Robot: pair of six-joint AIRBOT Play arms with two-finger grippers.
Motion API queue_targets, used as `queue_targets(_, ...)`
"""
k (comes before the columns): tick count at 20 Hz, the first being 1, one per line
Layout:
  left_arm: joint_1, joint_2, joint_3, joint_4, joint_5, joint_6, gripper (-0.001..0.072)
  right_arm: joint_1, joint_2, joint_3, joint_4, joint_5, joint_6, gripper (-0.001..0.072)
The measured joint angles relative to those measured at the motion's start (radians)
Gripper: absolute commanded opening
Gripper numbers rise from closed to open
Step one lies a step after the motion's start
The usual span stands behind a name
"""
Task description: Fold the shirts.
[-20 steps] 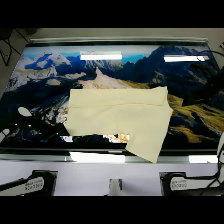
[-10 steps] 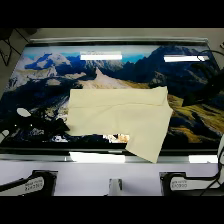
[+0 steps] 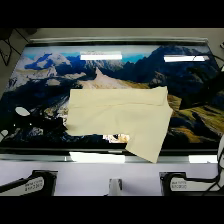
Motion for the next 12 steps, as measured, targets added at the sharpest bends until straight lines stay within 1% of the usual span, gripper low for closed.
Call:
queue_targets(6, 0.000, 0.021, 0.000, -0.003, -0.001, 0.008, 0.0034, 0.022, 0.103, -0.351, -0.001, -0.087, 0.009, 0.0479)
queue_targets(11, 0.000, 0.031, 0.000, -0.004, -0.002, 0.017, 0.0034, 0.026, 0.164, -0.604, 0.047, -0.222, 0.038, 0.0472)
queue_targets(12, 0.000, 0.033, 0.000, -0.004, -0.001, 0.018, 0.0034, 0.027, 0.169, -0.643, 0.056, -0.245, 0.043, 0.0448)
